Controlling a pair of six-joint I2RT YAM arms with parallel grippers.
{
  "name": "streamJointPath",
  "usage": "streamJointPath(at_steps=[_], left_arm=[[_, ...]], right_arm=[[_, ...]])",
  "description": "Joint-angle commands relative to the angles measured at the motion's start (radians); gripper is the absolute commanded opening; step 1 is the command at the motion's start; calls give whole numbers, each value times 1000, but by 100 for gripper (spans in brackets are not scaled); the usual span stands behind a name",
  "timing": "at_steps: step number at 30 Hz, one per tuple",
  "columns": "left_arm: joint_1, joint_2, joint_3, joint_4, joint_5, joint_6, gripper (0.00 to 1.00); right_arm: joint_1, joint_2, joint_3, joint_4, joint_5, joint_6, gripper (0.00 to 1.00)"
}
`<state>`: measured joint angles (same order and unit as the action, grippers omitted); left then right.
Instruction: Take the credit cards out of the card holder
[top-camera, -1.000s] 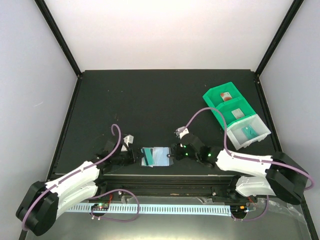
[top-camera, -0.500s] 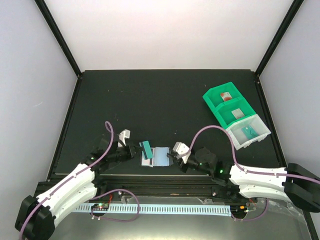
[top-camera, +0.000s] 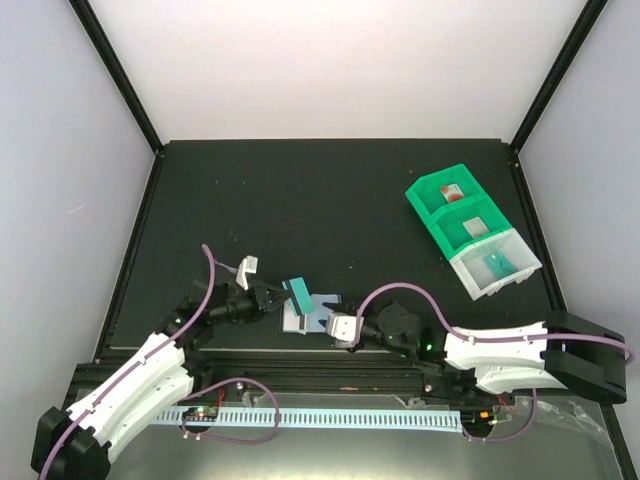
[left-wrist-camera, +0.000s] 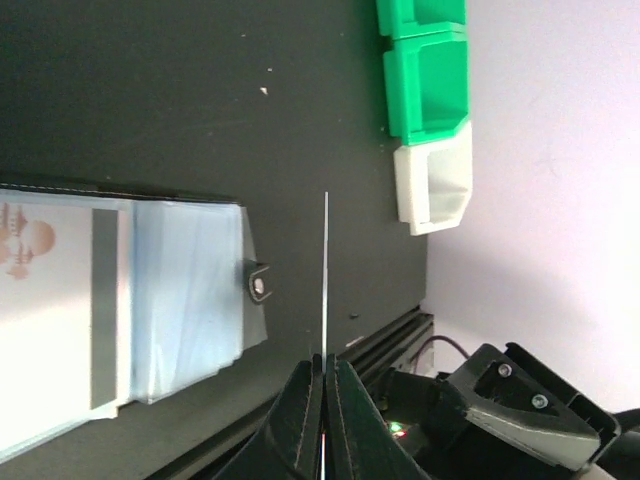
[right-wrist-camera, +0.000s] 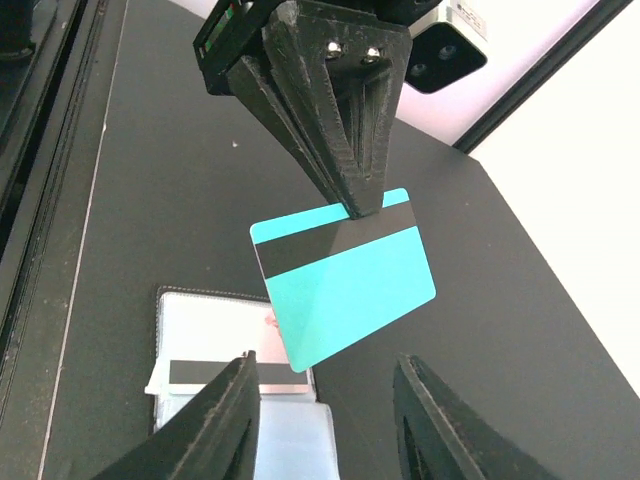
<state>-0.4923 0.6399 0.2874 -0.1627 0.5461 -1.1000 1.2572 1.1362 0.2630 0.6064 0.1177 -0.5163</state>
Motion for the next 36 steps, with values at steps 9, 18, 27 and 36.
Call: streamJointPath(at_steps=[9,18,27,36], left_arm=[[11,-78,-40,114,87,-203,2],[12,-59,-54,183,129,-255,2],[13,-58,-111,284,167,-328,1],[13,-60,-114,294,185,-339,2]], right_arm=[[31,78,40,114,98,-232,46],[53,108,61,163,146,-266,41],[98,143,96,139,220,-350,37],[121,184,102,162,288,-380,28]])
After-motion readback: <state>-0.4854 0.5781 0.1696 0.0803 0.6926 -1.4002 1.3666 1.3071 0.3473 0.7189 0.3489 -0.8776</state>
